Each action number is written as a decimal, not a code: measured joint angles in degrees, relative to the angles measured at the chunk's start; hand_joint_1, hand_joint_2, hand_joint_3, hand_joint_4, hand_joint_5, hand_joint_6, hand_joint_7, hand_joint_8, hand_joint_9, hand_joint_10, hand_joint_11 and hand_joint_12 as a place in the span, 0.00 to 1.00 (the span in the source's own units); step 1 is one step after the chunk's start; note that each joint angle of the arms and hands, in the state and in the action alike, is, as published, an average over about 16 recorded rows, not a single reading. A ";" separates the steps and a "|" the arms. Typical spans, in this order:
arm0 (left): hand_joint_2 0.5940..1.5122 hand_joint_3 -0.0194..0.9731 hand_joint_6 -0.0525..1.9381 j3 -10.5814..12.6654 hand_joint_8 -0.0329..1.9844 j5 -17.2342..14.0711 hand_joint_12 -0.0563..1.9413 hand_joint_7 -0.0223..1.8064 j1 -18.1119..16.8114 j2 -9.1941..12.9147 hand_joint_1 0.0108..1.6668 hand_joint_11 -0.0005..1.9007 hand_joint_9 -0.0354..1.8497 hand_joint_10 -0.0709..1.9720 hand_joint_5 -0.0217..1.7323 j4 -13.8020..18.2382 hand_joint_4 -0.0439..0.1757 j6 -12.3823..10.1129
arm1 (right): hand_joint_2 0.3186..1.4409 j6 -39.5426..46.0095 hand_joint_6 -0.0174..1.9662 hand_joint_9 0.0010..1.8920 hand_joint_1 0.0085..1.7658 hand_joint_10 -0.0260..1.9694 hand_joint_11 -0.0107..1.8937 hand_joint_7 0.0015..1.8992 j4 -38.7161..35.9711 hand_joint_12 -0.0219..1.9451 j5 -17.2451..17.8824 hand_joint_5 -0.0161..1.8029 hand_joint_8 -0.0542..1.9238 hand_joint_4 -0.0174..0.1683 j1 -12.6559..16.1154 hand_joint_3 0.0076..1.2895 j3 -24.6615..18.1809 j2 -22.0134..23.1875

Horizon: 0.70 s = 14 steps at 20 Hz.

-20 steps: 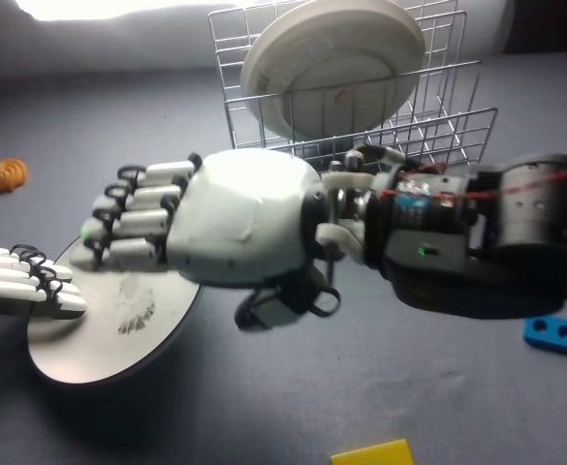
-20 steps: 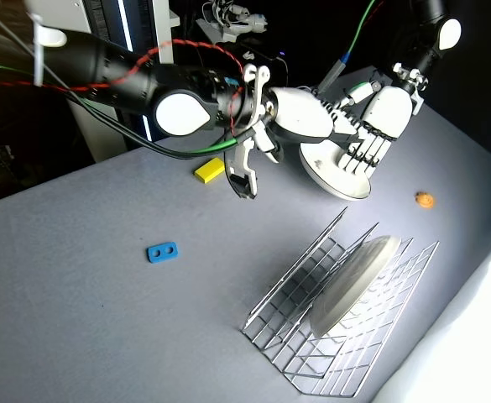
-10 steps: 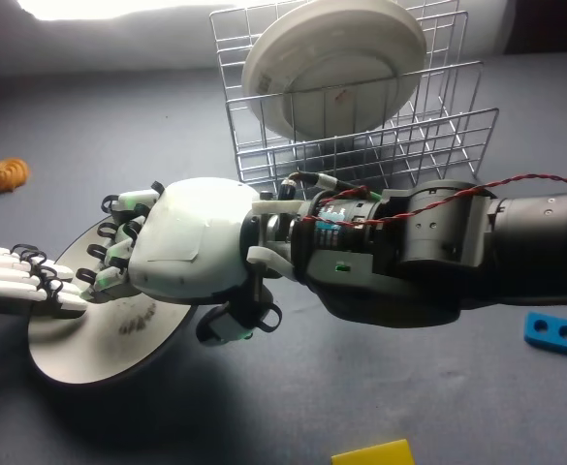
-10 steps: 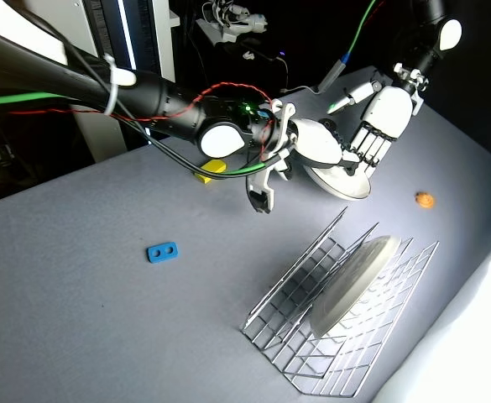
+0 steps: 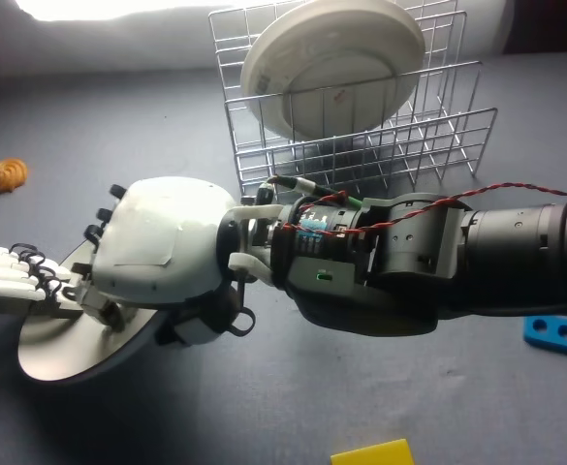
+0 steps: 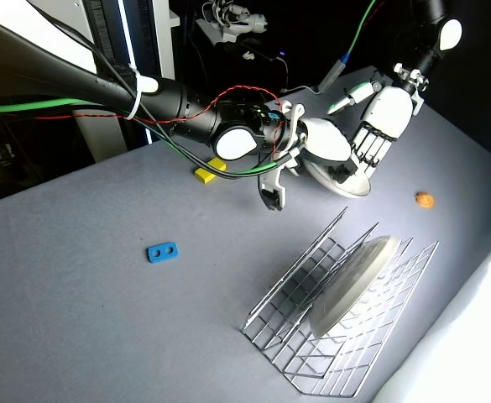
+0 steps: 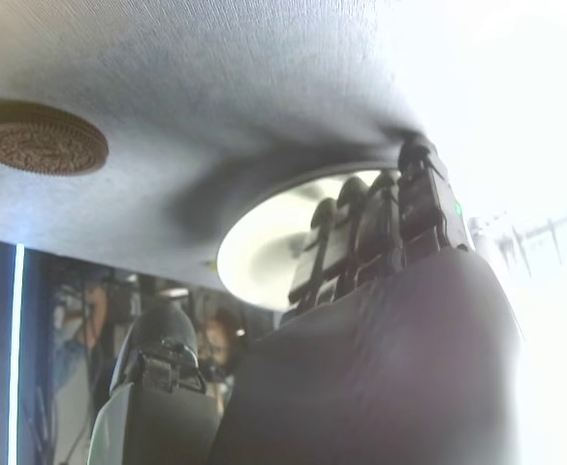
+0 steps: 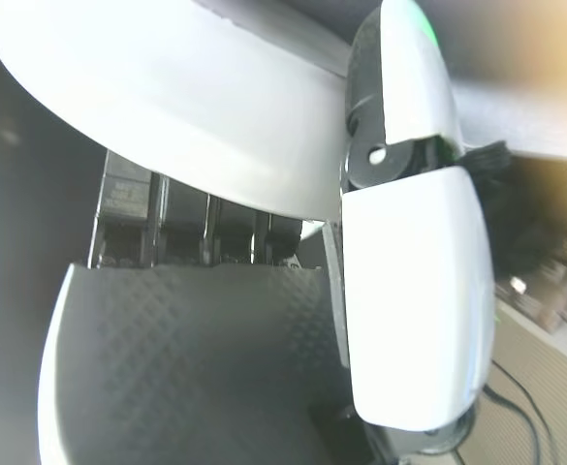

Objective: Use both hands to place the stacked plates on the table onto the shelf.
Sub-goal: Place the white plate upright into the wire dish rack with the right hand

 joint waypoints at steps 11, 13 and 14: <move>0.62 0.03 0.02 0.50 0.01 -0.05 0.02 0.02 -4.22 -0.05 0.00 0.01 0.01 0.01 0.02 3.55 0.17 -0.57 | 0.58 -0.18 0.35 0.51 0.68 0.57 0.42 0.48 0.72 0.59 2.56 0.47 0.36 0.07 -0.25 0.01 -0.40 0.44; 0.62 0.03 0.02 0.70 0.01 -0.16 0.03 0.02 -5.68 -0.07 0.00 0.01 0.01 0.01 0.02 4.38 0.17 -0.66 | 0.58 -0.19 0.36 0.51 0.69 0.58 0.42 0.48 1.15 0.59 2.38 0.47 0.37 0.08 -0.25 0.01 -1.07 1.07; 0.62 0.03 0.03 0.81 0.01 -0.21 0.03 0.02 -6.49 -0.04 0.00 0.01 0.02 0.01 0.02 4.77 0.17 -0.71 | 0.58 -0.20 0.36 0.51 0.69 0.57 0.42 0.48 1.36 0.59 2.28 0.47 0.37 0.08 -0.25 0.01 -1.46 1.43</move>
